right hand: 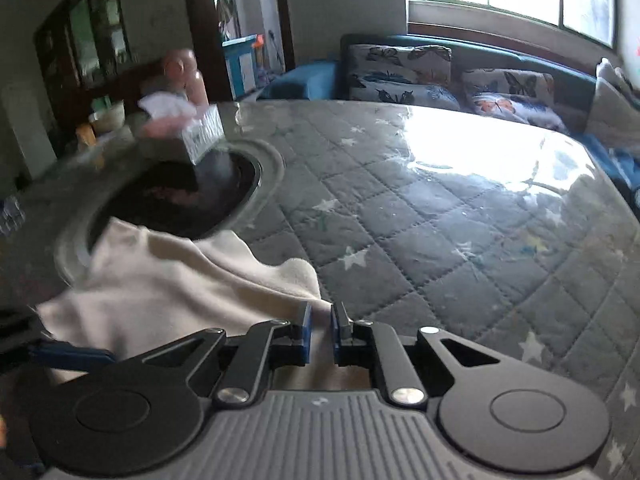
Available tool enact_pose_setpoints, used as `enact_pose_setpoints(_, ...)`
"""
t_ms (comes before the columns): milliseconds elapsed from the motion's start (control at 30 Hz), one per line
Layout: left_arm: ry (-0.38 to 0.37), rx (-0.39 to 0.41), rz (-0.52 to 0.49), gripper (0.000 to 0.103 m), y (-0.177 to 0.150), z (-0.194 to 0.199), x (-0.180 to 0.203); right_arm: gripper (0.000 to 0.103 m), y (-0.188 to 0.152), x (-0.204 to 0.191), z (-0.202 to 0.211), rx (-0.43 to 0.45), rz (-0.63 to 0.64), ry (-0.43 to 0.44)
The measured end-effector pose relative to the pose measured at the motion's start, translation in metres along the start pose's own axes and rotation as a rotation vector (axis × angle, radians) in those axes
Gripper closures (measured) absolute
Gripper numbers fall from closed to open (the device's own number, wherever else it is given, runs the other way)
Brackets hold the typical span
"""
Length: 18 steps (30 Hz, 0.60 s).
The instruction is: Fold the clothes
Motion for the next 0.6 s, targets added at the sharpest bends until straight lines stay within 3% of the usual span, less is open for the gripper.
enact_pose_setpoints(133,0.007,0.031,0.003,0.025,0.007,0.009,-0.006,0.092,0.0,-0.016,0.03,0.046,0.072,0.031)
enact_pose_setpoints(200,0.01,0.046,0.005,0.025,0.01,0.014,-0.009,0.091,-0.002,-0.032,0.045,0.06,0.111,0.087)
enact_pose_setpoints(367,0.034,0.07,0.028,0.025,0.017,0.022,-0.023,0.091,-0.013,-0.063,0.054,0.064,0.162,0.161)
enact_pose_setpoints(467,0.064,0.048,0.052,0.025,0.012,0.018,-0.038,0.092,-0.028,-0.075,0.042,0.021,0.185,0.151)
enact_pose_setpoints(600,0.099,0.025,0.061,0.025,0.004,0.013,-0.052,0.092,-0.029,-0.079,0.049,0.053,0.167,0.136)
Point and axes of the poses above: each gripper's, at about its wrist camera, not at the fingertips, and z roughly against the way its jaws point, x to its right, y to its top, the point moved 7 cm from there along -z, roughly the way its jaws point, and after that the axes turned 10 degrees about z, right-handed, at the moved point
